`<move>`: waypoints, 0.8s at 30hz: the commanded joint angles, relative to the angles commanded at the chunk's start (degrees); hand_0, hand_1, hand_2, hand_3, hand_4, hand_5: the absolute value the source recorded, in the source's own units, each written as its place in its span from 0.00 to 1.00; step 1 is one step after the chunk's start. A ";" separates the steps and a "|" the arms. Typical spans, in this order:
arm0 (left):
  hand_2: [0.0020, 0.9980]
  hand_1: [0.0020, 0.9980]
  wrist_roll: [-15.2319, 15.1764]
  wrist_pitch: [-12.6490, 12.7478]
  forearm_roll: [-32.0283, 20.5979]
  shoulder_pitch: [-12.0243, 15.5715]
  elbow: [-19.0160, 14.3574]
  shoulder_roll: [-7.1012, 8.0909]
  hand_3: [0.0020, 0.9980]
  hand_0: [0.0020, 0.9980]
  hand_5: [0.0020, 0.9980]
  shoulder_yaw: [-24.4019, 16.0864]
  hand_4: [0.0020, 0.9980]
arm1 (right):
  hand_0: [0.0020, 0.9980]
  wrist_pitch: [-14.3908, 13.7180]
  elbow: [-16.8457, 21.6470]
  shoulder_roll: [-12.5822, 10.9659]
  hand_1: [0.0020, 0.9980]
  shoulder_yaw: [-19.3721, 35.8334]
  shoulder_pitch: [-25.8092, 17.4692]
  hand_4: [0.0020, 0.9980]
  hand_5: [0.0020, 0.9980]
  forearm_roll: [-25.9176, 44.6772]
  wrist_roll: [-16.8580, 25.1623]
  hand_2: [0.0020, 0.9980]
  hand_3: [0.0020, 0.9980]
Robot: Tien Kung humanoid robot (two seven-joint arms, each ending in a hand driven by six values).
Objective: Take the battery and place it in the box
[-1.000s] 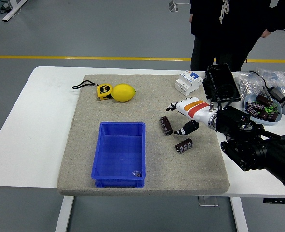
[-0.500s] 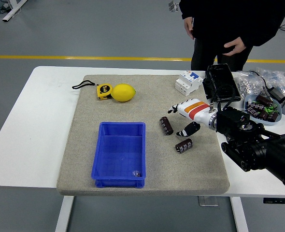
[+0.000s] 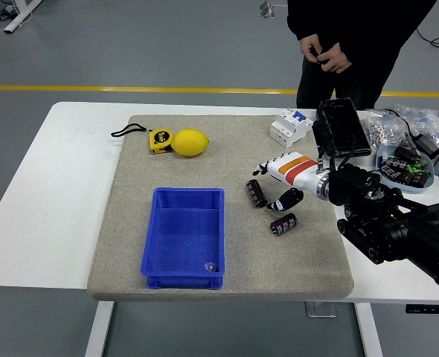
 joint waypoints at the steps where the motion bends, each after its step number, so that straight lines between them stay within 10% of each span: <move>1: 0.75 0.73 -0.05 0.03 -0.09 0.00 0.00 0.00 0.64 0.77 0.62 0.03 0.72 | 0.80 0.03 -0.05 0.00 0.74 -0.10 0.03 0.88 0.31 0.06 -0.02 0.76 0.81; 24: 0.74 0.72 0.06 0.07 1.82 1.31 0.00 0.32 0.64 0.77 0.62 -1.67 0.72 | 0.84 3.38 5.66 0.00 0.76 3.59 2.17 0.91 0.31 1.10 0.46 0.77 0.82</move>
